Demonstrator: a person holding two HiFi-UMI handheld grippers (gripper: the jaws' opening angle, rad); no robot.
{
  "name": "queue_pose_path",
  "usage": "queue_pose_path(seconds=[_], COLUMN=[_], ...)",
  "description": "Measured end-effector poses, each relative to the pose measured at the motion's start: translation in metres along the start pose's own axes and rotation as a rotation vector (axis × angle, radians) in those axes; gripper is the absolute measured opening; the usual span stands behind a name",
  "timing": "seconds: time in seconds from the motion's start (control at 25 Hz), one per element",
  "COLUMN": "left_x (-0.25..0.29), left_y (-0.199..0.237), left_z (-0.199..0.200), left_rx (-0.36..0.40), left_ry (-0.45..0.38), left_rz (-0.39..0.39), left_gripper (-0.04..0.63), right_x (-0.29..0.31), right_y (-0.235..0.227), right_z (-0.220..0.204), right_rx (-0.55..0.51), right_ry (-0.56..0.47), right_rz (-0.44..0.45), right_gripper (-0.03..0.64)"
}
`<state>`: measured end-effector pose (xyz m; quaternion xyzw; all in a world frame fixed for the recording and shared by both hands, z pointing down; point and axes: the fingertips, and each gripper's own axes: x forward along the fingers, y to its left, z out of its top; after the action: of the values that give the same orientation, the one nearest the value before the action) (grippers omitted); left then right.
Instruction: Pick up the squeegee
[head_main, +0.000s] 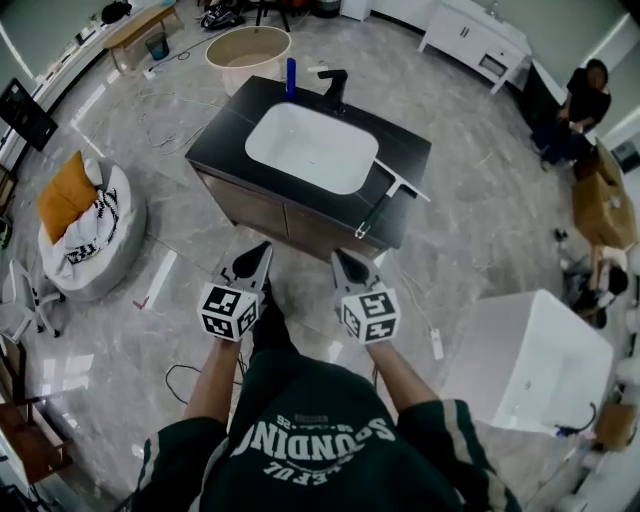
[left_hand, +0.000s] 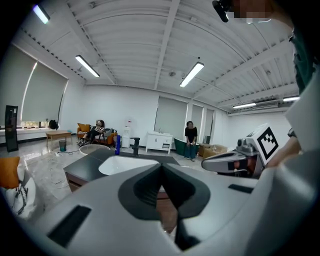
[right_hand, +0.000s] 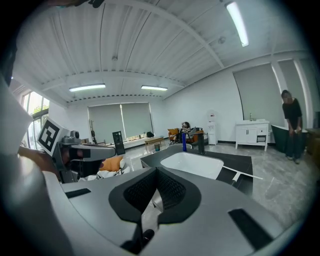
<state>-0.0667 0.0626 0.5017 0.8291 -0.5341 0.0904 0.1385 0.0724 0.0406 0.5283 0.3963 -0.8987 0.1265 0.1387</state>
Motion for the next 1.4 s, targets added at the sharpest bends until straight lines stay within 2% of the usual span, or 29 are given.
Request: queue_pose_path(seconds=[0.56, 0.8, 1.04, 1.4], left_x=[0.108, 0.142, 0.174, 0.215], left_y=[0.16, 0.205, 0.222, 0.197], left_z=[0.048, 0.062, 0.081, 0.093], left_rx=[0.052, 0.074, 0.095, 0.126], left_ry=[0.074, 0.098, 0.088, 0.092], left_rz=[-0.16, -0.243, -0.316, -0.417], left_gripper=[0.002, 0.002, 0.002, 0.002], right_x=[0.173, 0.22, 0.24, 0.232], right_y=[-0.018, -0.024, -0.039, -0.073], right_z=[0.06, 0.075, 0.086, 0.094], right_rx=[0.118, 0.167, 0.184, 0.212], right_ry=[0.051, 0.052, 0.043, -0.002], right_rz=[-0.143, -0.198, -0.268, -0.361], right_gripper=[0.002, 0.002, 0.002, 0.002])
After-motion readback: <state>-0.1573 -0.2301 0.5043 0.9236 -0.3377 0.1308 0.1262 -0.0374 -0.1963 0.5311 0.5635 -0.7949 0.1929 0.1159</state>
